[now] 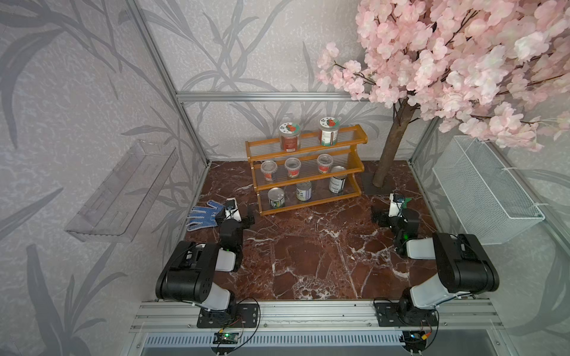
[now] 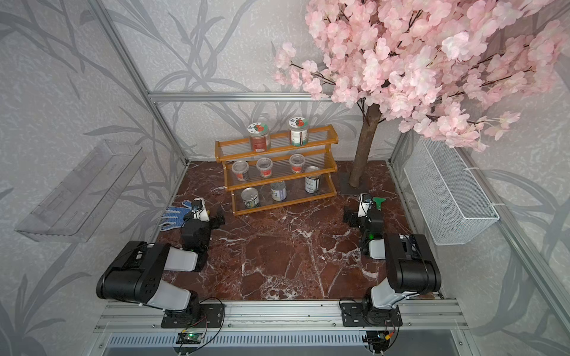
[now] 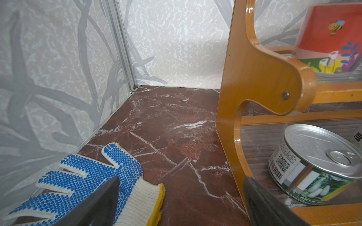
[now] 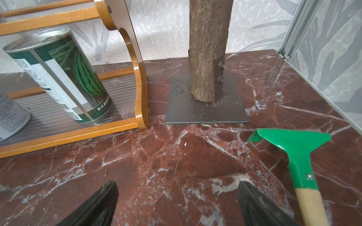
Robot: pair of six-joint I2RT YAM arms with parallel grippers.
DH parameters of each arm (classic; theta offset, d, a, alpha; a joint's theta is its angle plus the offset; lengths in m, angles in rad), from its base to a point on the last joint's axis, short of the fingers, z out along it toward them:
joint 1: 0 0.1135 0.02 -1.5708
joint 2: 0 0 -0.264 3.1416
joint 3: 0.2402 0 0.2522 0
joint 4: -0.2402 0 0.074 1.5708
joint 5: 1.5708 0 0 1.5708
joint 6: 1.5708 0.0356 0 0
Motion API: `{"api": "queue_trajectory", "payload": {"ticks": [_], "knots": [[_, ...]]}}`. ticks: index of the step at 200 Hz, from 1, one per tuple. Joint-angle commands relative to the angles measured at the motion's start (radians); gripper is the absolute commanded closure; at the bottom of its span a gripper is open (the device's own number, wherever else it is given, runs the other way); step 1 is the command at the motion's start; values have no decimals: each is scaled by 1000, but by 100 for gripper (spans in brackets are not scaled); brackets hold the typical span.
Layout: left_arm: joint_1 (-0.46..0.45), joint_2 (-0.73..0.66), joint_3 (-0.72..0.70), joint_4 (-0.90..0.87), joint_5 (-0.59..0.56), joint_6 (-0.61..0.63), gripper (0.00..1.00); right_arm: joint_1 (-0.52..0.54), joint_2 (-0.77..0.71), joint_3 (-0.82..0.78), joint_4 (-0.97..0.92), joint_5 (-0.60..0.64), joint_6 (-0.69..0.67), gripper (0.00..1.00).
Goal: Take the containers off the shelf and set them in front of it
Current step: Adjust the shelf at the center of the board.
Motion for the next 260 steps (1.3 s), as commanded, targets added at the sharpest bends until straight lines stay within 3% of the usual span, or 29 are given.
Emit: {"api": "queue_trajectory", "payload": {"ticks": [1,156,183,214,260], "knots": [[2,12,19,19,-11,11,0,-4,8,17,21,-1,-8,1],[7,-2,12,23,13,19,0,-5,8,16,26,-1,-8,1],[1,-147,42,-157,50,39,0,-4,-52,-2,18,5,-3,1],[-2,-362,54,-337,79,7,0,-4,-265,30,-213,-49,-12,1],[-10,-667,124,-736,129,-129,0,-4,-521,118,-507,-228,59,1]]}}
